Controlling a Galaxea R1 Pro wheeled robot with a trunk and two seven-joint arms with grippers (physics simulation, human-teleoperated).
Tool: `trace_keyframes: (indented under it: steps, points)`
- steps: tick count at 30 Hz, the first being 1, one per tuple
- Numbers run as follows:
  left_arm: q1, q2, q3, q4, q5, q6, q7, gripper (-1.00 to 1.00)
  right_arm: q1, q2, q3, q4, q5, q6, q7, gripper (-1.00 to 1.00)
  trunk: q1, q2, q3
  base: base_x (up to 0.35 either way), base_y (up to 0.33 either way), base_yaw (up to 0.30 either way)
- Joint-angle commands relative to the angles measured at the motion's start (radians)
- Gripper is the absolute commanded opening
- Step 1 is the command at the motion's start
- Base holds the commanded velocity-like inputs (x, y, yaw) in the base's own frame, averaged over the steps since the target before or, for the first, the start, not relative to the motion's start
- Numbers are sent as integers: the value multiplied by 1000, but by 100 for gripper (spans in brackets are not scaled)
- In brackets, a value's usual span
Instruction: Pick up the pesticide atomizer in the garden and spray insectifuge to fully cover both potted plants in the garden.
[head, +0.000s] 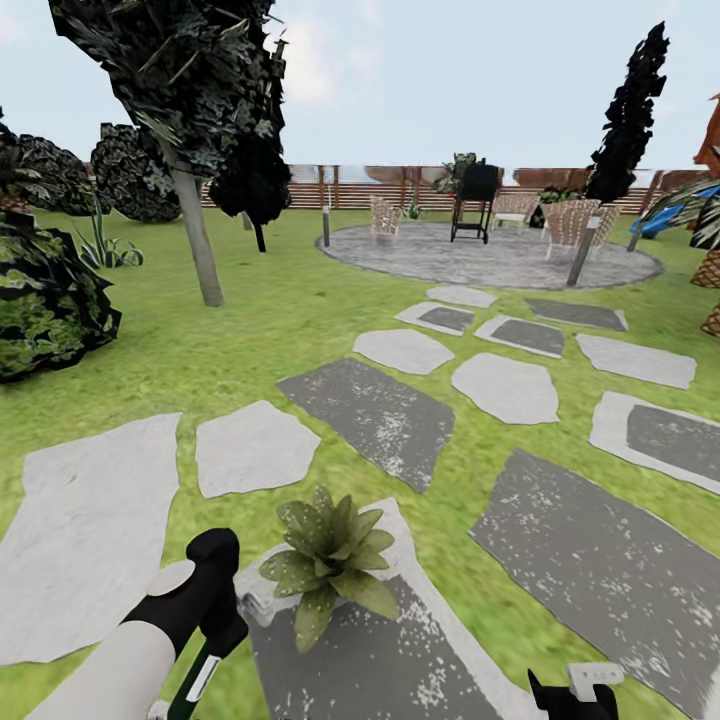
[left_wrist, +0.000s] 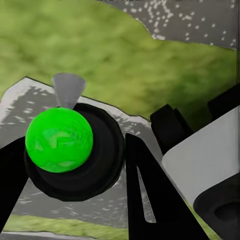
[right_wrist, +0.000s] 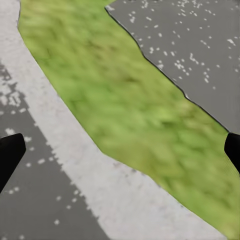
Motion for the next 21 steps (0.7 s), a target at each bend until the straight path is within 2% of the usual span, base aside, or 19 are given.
trace_keyframes:
  steps: [1,15,17,21]
  points:
    - [-1,0,-4,-2,-8,8,-10,-100,-1,0,-9,0,3,-4,8,100,0,0,-1,0,-214,117]
    - [-1,0,-7,-4,-9,19,-9,-100,-1,-1,-10,0,3,-4,8,100,0,0,-1,5,-266,10]
    - [-1,-1,-8,-7,-9,20,-9,-100,-1,-1,-10,0,3,-4,8,100,0,0,-1,134,-251,25]
    - [-3,-2,-8,-12,-8,25,-9,-100,-1,-1,-10,0,3,-4,8,100,0,0,-1,209,-214,214]
